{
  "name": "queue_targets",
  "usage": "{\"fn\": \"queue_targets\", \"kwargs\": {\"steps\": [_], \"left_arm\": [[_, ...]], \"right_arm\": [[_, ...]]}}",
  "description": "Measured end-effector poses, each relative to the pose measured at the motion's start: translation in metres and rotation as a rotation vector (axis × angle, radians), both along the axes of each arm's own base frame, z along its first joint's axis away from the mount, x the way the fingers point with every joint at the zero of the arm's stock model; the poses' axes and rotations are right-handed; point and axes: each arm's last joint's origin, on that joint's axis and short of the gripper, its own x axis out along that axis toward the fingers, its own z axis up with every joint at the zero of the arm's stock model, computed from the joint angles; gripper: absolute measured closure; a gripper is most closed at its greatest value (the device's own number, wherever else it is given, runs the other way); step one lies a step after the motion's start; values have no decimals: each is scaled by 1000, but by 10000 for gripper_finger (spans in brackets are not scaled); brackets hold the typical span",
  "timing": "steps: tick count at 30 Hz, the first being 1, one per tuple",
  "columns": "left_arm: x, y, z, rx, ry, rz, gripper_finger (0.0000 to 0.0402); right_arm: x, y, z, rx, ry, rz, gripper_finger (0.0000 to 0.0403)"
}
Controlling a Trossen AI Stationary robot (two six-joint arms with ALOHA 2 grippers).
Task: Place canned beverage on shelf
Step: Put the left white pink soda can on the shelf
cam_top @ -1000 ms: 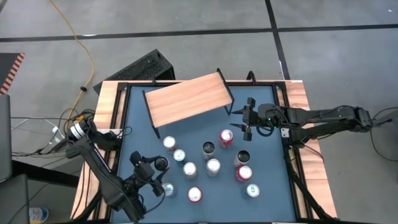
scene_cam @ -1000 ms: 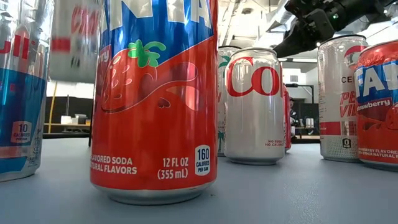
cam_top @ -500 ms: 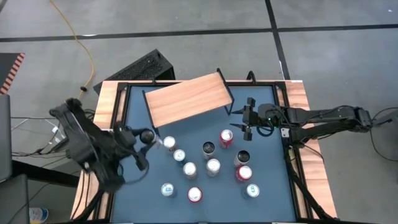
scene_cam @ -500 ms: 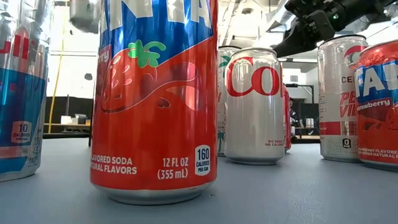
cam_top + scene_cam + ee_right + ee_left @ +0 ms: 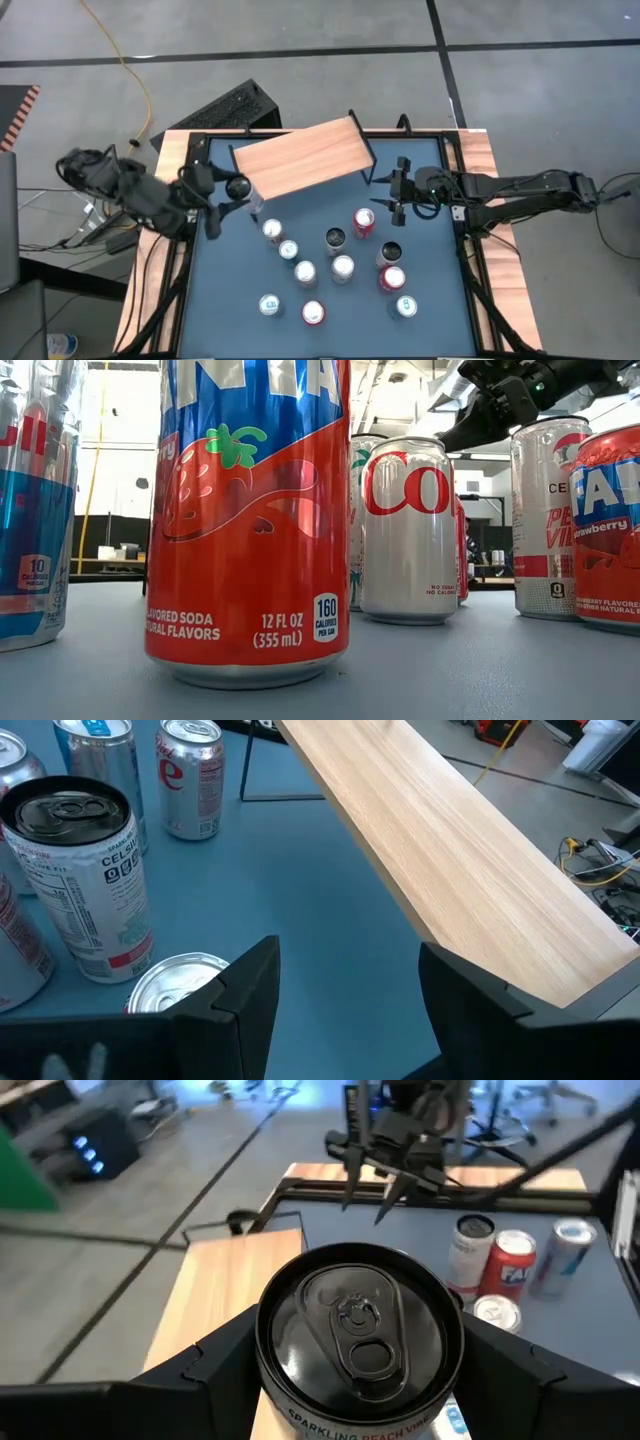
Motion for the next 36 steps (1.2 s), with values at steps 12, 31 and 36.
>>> {"fn": "queue_targets", "kwargs": {"steps": [12,31,36], "left_arm": [[8,70,4,59,47,-44,158],[-13,188,-26,-122,10,-63,151],[-28,209,-44,-172,-13,-102,151]], "right_arm": [[0,0,0,-6,2,3,176],[0,0,0,0,1,0,176],[0,0,0,3,0,-1,176]]}}
